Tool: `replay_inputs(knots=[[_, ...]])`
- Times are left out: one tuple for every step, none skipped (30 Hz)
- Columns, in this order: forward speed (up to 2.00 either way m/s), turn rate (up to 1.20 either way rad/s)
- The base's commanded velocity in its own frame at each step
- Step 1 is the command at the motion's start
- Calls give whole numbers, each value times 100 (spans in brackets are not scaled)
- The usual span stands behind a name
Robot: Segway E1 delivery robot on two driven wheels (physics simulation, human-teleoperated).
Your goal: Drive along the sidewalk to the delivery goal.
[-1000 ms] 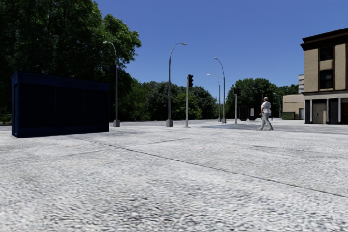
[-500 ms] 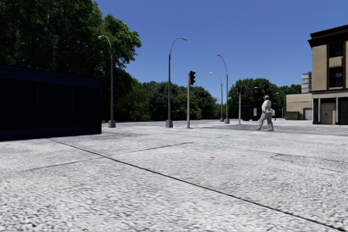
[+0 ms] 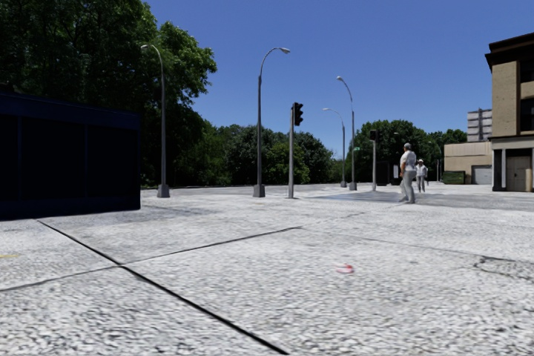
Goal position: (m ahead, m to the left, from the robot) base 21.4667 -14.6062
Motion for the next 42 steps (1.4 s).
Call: replay_inputs(knots=[[200, 0], [200, 0], [200, 0], [200, 0], [200, 0], [200, 0], [200, 0], [200, 0], [200, 0], [200, 0], [200, 0], [200, 0], [200, 0], [200, 0], [200, 0], [200, 0], [200, 0], [200, 0], [200, 0], [200, 0], [200, 0], [200, 0], [200, 0], [200, 0], [200, 0], [200, 0], [200, 0], [200, 0], [200, 0], [200, 0], [200, 0], [200, 0], [200, 0], [200, 0], [200, 0], [200, 0], [200, 0], [200, 0], [200, 0], [200, 0], [200, 0], [200, 0]])
